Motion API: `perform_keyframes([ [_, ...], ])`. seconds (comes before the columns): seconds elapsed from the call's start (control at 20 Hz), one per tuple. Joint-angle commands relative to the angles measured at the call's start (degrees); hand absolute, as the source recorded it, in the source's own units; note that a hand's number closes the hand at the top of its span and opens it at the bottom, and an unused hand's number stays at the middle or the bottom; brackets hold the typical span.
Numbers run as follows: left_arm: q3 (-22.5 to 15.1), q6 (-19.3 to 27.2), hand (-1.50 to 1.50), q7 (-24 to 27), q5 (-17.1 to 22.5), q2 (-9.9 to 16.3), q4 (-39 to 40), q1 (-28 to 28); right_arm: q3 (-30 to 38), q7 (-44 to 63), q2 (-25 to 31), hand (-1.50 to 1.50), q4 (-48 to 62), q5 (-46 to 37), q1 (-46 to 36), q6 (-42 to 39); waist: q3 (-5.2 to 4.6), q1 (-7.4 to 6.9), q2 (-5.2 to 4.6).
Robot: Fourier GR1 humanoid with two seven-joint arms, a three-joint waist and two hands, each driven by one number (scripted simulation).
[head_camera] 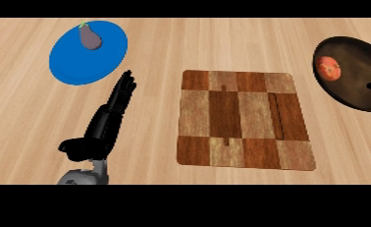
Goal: Pick the squash from the cutting board and place it in the pan
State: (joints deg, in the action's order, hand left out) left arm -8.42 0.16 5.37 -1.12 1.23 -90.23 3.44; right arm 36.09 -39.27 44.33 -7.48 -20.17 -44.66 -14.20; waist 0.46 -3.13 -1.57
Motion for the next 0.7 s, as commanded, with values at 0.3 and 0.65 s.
perform_keyframes([
  [0.3, 1.64, 0.41, 0.0, 0.57, 0.27, 0.17, 1.25, 1.51, 0.19, -7.16, 6.33, -1.5, -0.75, 1.35, 6.92, -21.11, 0.07, 0.85, 0.04],
  [0.65, 2.68, 0.13, 0.0, -0.12, 1.05, 0.99, 0.78, 0.38, -1.13, -13.12, 5.82, -1.5, -3.48, 1.29, 13.21, -22.64, 0.02, 1.64, 0.47],
])
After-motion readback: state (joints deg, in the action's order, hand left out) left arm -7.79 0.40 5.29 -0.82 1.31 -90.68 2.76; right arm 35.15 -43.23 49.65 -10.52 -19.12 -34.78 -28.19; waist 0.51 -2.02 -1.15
